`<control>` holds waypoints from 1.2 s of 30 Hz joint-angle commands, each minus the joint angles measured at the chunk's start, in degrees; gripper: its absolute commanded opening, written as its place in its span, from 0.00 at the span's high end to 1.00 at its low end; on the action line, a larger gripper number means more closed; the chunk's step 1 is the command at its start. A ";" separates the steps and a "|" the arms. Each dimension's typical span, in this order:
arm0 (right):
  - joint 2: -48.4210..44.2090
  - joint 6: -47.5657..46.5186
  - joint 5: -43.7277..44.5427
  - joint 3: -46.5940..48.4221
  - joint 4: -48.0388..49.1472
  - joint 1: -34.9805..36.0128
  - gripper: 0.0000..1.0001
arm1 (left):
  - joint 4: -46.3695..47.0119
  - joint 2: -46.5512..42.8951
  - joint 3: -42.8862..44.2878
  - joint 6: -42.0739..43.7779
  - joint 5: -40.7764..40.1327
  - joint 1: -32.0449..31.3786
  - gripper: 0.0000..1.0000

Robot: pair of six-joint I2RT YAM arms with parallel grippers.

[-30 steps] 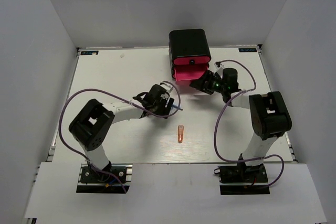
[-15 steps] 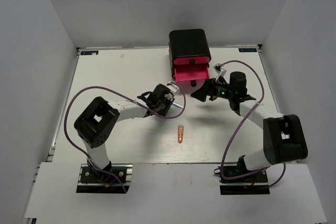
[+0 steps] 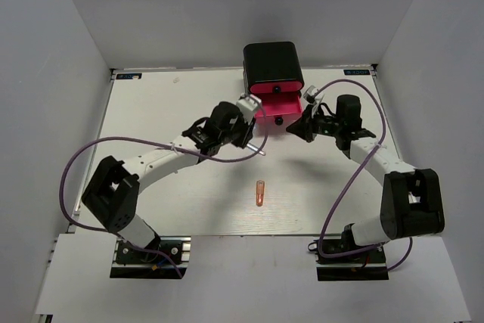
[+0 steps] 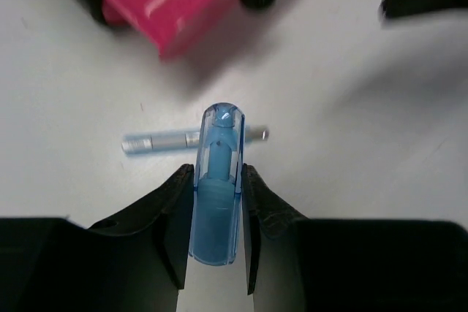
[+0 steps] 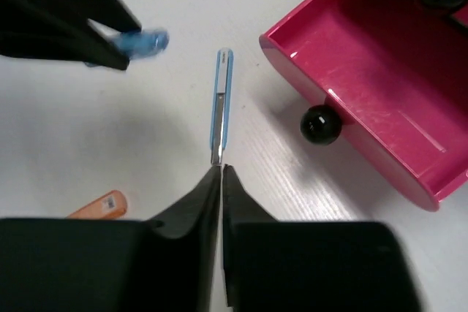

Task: Sort the stationery into containers
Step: Pick up the stationery from the center of the board, then place the stationery in the drawer.

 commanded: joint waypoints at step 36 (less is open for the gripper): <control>6.81 -109.17 -18.00 10.41 -74.23 -0.45 0.19 | 13.50 15.79 28.86 9.00 -1.74 -0.10 0.22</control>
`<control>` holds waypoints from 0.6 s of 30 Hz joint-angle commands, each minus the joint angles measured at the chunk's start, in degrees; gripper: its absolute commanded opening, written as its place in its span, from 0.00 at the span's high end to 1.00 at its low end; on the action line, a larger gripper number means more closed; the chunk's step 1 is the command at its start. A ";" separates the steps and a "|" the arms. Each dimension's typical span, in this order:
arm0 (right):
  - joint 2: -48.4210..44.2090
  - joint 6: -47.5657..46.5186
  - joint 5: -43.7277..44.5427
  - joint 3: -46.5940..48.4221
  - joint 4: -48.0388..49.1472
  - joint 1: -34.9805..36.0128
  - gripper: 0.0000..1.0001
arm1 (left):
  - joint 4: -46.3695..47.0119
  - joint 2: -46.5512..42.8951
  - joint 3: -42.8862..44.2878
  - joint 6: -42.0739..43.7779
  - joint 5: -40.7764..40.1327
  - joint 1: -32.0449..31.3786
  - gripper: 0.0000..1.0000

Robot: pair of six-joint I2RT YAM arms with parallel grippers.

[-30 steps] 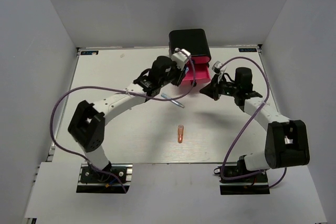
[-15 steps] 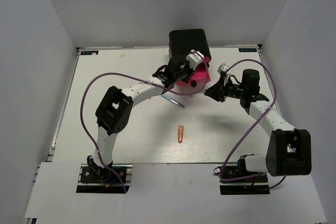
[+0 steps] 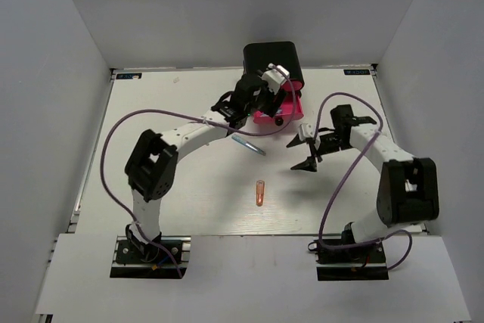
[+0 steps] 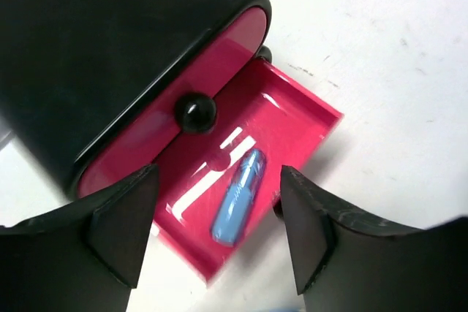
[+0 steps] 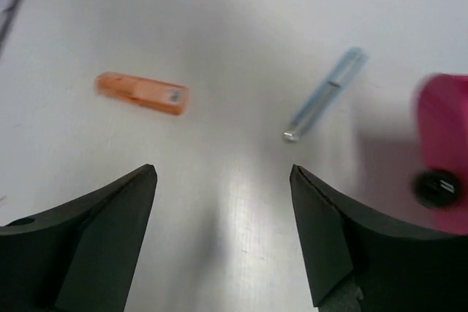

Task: Sort the stationery into containers
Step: Place the stationery in the drawer, then pick up the stationery from the center of the board.

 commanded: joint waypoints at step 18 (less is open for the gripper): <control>17.57 -42.02 19.04 12.10 -19.51 24.39 0.35 | -14.23 -55.35 -50.60 -46.36 -18.82 0.62 0.30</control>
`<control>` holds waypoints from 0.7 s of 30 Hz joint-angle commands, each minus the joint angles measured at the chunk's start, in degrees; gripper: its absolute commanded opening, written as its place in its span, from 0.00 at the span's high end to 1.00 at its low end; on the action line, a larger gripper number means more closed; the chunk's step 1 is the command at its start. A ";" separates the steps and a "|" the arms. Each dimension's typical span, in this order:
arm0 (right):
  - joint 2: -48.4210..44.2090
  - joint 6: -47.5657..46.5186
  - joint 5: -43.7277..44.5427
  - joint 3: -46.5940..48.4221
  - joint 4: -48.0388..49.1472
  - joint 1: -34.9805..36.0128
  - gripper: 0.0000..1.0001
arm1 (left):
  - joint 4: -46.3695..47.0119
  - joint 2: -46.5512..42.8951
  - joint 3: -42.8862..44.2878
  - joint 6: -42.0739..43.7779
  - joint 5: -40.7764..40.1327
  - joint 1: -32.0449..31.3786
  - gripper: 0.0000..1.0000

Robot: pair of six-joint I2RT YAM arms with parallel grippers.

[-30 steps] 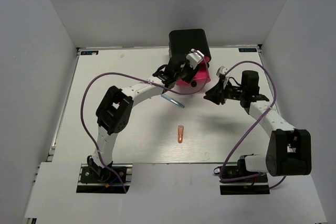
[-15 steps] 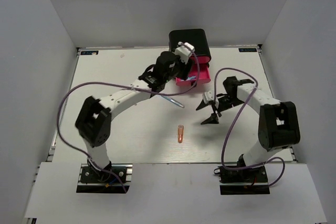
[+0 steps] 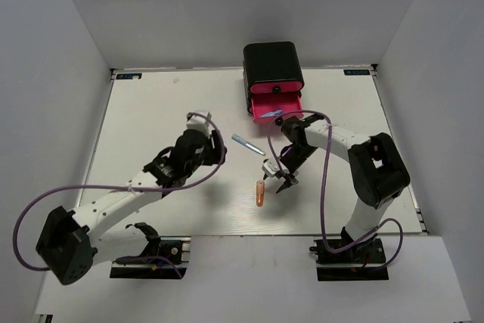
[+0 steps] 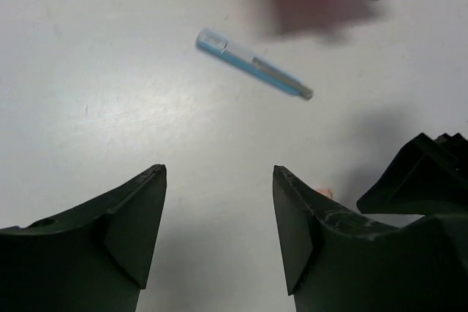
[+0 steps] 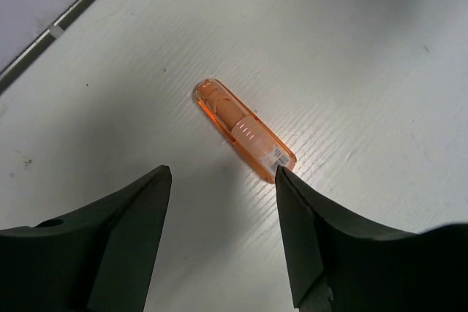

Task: Sort the stationery into containers
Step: Pick up the stationery from the center of the board.

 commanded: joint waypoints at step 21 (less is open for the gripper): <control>11.40 -8.59 18.13 8.37 4.48 12.25 0.38 | -5.22 -16.42 -9.73 -14.80 -6.44 -0.01 0.29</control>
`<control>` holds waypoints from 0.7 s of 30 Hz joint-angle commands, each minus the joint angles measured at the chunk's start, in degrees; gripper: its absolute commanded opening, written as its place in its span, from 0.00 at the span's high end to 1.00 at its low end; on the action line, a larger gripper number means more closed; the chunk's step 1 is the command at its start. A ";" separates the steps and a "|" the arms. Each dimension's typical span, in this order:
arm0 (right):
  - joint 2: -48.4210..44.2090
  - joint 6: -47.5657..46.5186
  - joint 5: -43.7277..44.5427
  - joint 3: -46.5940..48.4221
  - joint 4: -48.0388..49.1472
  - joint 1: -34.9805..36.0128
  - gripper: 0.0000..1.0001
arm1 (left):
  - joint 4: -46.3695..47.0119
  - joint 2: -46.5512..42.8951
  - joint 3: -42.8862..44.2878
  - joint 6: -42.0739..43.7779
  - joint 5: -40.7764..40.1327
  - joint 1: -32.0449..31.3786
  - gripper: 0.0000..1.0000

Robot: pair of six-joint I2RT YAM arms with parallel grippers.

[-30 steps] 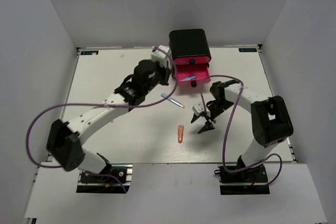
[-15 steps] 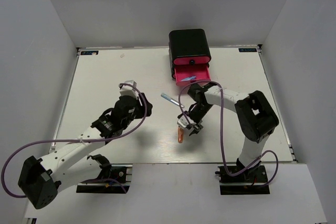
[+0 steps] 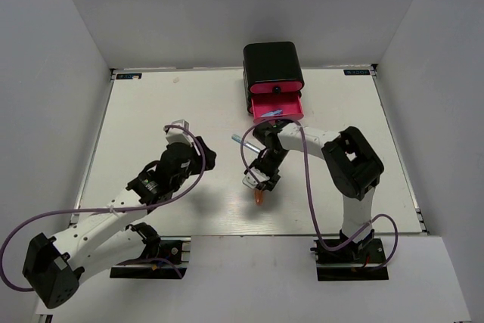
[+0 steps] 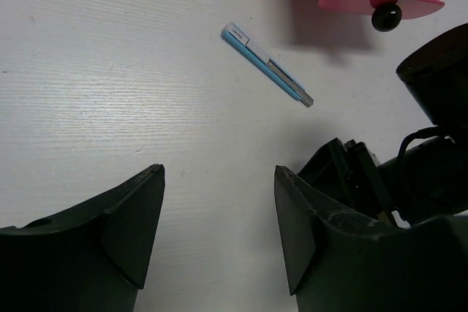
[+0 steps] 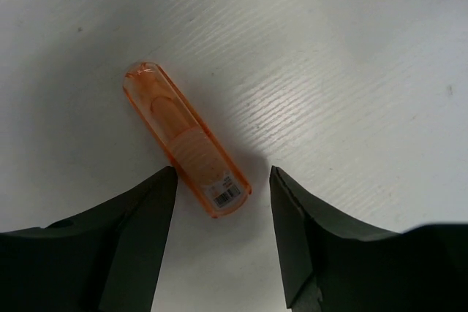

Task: Sort the stationery into containers
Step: Pick up the stationery from the center of the board.

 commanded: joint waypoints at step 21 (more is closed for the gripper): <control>-7.15 40.98 -4.66 -2.32 8.12 -6.33 0.96 | 9.14 -0.22 -4.47 -11.60 3.24 -0.03 0.17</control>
